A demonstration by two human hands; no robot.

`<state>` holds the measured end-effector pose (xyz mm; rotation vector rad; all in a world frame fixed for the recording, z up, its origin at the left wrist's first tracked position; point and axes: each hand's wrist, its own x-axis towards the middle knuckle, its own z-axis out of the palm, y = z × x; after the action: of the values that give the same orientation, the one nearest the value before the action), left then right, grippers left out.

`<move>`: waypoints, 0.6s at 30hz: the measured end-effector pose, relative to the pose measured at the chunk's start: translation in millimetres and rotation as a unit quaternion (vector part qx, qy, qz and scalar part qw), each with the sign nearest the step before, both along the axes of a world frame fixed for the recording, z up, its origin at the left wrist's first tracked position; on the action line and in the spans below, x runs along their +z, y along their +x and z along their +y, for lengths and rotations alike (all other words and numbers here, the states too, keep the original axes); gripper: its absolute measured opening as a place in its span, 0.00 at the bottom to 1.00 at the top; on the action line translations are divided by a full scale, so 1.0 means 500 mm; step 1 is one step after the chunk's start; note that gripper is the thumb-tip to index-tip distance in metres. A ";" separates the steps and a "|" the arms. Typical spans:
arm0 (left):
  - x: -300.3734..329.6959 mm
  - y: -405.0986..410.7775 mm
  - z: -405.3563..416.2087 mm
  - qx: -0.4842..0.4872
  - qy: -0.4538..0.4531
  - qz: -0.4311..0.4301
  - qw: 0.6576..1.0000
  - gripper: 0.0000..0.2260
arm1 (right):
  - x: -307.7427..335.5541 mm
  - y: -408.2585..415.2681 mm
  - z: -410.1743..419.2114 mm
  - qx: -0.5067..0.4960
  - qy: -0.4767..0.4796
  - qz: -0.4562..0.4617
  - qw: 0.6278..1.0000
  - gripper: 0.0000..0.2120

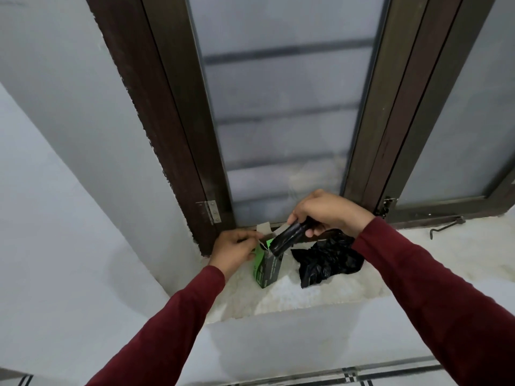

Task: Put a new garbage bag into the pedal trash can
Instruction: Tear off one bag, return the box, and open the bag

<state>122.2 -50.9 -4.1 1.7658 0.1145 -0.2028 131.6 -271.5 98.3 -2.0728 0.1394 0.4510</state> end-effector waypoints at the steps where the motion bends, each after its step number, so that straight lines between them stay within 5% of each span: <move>1: -0.001 -0.001 0.000 0.000 0.004 -0.005 1.000 0.10 | 0.002 0.006 0.003 -0.011 -0.006 -0.016 1.000 0.12; 6: 0.000 -0.003 -0.007 -0.005 0.080 -0.063 0.995 0.04 | -0.021 0.017 0.029 -0.024 -0.101 -0.123 0.987 0.12; 11: -0.003 -0.001 -0.009 -0.076 0.233 -0.134 0.960 0.19 | -0.031 0.010 0.038 -0.005 -0.139 -0.174 0.975 0.13; 18: 0.012 -0.014 -0.015 -0.091 0.241 -0.150 0.955 0.10 | -0.009 0.002 0.031 0.033 -0.164 -0.161 0.973 0.16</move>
<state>115.1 -58.6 2.0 2.2741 -0.2389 -0.0356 132.9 -256.1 94.0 -2.4517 -0.0534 0.1293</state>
